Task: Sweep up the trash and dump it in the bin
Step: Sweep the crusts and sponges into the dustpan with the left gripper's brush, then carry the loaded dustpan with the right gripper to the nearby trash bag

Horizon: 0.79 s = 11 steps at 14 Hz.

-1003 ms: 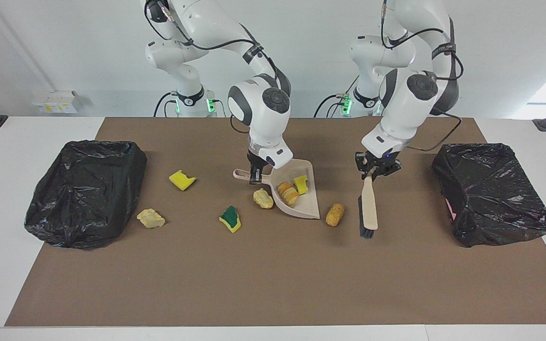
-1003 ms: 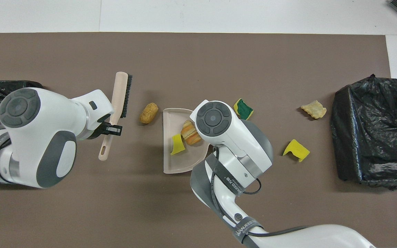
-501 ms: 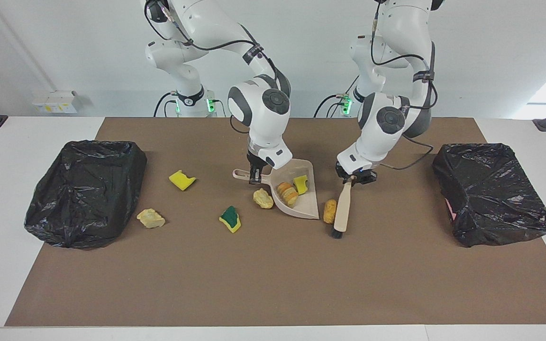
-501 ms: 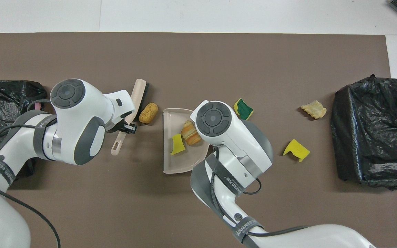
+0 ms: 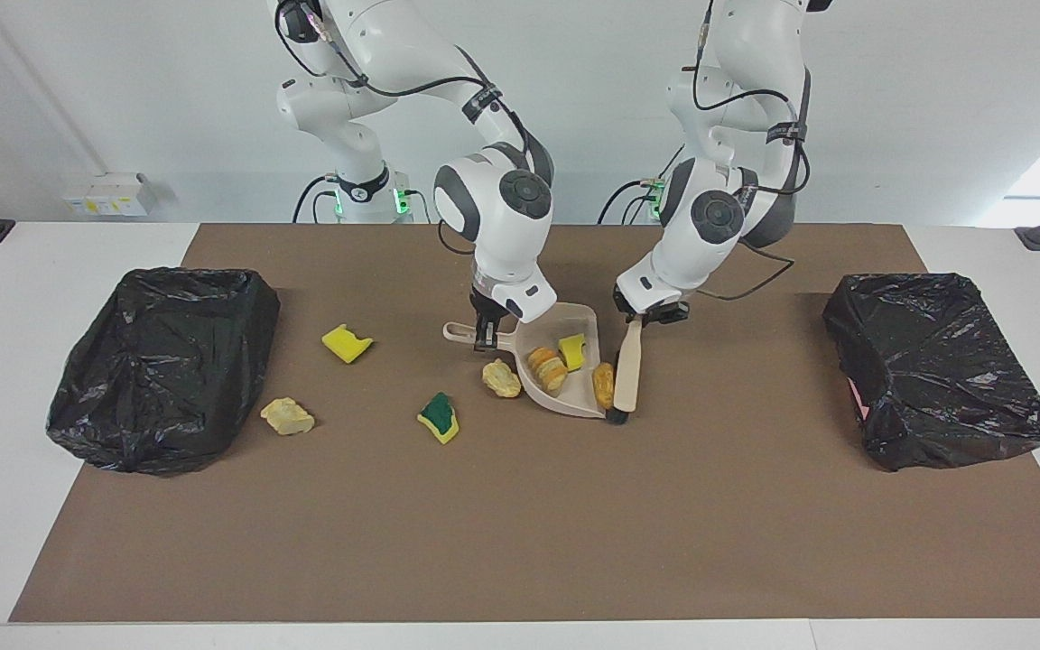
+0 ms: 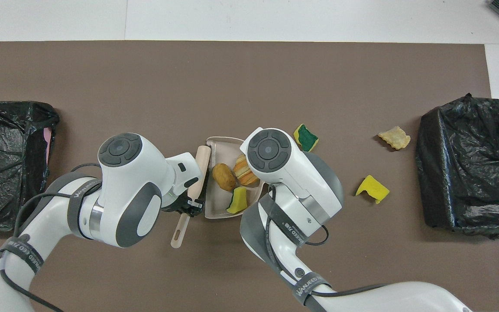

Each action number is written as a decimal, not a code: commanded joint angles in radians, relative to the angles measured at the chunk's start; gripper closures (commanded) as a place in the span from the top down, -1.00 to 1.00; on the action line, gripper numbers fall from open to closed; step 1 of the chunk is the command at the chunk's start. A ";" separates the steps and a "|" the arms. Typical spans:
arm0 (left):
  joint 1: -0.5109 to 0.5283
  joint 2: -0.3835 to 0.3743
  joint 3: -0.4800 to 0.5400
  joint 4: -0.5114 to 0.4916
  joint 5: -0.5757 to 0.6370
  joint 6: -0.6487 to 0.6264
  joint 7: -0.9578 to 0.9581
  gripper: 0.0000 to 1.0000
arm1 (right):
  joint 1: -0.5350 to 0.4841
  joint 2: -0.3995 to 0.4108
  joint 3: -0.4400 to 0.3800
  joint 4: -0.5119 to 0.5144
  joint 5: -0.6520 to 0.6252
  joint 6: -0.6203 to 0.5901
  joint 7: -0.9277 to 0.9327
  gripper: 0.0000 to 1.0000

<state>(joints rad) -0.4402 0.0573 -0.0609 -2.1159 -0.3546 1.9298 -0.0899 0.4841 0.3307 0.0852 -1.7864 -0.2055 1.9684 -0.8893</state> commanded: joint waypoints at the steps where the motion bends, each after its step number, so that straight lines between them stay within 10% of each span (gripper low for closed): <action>1: 0.006 -0.043 0.019 -0.006 -0.021 -0.017 -0.034 -1.00 | -0.015 -0.012 0.008 -0.025 0.067 0.041 -0.002 -1.00; 11: 0.057 -0.209 0.024 0.068 0.259 -0.222 -0.344 -1.00 | -0.228 -0.119 0.007 0.050 0.198 -0.070 -0.327 -1.00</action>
<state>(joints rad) -0.3831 -0.1015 -0.0262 -2.0276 -0.1292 1.7541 -0.3934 0.3209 0.2321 0.0823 -1.7637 -0.0402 1.9561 -1.1276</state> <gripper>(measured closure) 0.749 0.683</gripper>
